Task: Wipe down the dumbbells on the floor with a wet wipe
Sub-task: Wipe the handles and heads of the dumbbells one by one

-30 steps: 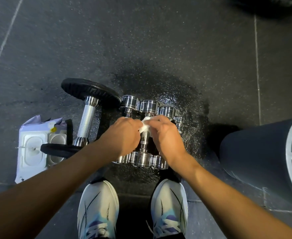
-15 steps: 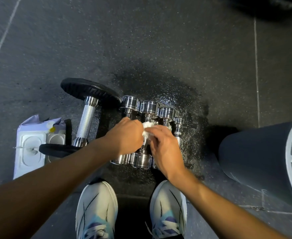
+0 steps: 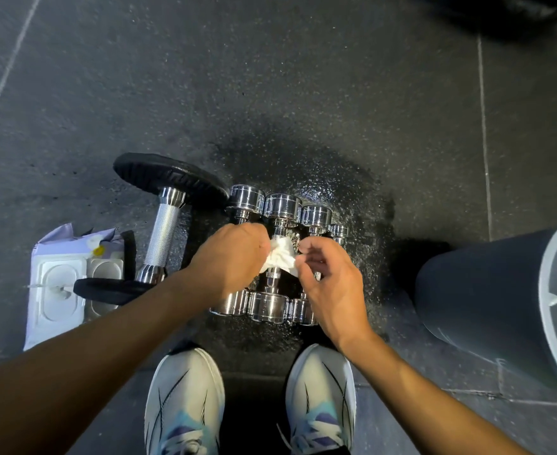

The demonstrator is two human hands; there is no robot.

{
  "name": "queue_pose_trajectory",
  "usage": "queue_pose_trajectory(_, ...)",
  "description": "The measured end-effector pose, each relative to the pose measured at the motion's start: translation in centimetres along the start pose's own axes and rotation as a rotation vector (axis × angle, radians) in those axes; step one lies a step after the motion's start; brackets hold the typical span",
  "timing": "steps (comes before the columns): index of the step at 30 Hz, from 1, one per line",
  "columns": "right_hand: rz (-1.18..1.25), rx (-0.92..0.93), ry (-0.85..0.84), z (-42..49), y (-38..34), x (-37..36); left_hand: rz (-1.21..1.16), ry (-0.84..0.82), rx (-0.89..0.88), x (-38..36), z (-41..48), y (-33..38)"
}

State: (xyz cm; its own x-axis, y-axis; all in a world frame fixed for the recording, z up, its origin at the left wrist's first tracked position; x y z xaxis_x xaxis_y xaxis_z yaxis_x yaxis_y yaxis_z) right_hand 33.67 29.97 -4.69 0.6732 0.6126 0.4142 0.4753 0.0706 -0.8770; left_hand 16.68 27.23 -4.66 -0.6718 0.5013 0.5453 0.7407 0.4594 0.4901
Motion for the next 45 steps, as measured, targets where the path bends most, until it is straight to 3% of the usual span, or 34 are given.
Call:
queue_pose_trajectory(3,0.007,0.028,0.009,0.0,0.2,0.4,0.059,0.02,0.007,0.6,0.3,-0.2)
queue_pose_trajectory(7,-0.037,0.123,-0.018,0.3,-1.0,0.2,-0.06,-0.05,-0.173,-0.4,0.7,0.2)
queue_pose_trajectory(10,-0.017,0.154,0.002,0.7,-1.7,0.5,-0.055,-0.035,-0.175,-0.8,0.8,0.3)
queue_pose_trajectory(13,0.08,0.079,0.02,1.1,-0.9,1.0,-0.153,0.053,-0.15,0.2,0.6,-0.2)
queue_pose_trajectory(17,0.028,-0.035,-0.082,1.4,0.4,0.8,-0.338,0.047,-0.174,1.5,0.5,-0.3)
queue_pose_trajectory(21,0.192,-0.128,-0.11,1.5,1.3,0.5,-0.521,0.024,-0.137,1.6,0.4,-0.7)
queue_pose_trajectory(25,0.286,-0.119,-0.032,1.8,1.2,1.0,-0.405,0.035,-0.123,1.6,0.6,-0.7)
queue_pose_trajectory(30,0.055,-0.084,-0.015,2.2,0.0,2.3,-0.176,0.12,-0.15,2.5,0.1,-0.2)
queue_pose_trajectory(35,-0.391,0.023,-0.068,2.5,-0.4,1.6,0.1,0.19,-0.18,2.3,-0.1,0.7)
queue_pose_trajectory(37,-0.533,0.067,-0.079,2.6,-0.5,0.6,0.097,0.185,-0.166,1.4,-0.1,0.6)
queue_pose_trajectory(40,-0.595,0.054,-0.088,3.0,0.0,-0.6,-0.027,0.151,-0.135,0.0,0.4,0.2)
queue_pose_trajectory(45,-0.571,-0.007,-0.145,3.9,-0.2,-1.6,0.051,0.19,-0.163,-1.6,1.4,0.6)
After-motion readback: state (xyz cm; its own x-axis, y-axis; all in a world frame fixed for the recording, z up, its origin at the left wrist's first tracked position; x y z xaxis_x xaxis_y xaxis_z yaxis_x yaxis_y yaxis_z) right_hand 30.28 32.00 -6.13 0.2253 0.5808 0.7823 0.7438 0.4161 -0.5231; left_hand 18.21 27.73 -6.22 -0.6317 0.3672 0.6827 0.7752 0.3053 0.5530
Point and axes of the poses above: each hand's wrist, its own z-axis towards the middle knuckle, its own x-axis out of the back of the hand, y = z × x, the point moved 7 cm from there along z, towards the middle knuckle, and after that the axes turned 13 degrees about -y, right-handed, at the moved point
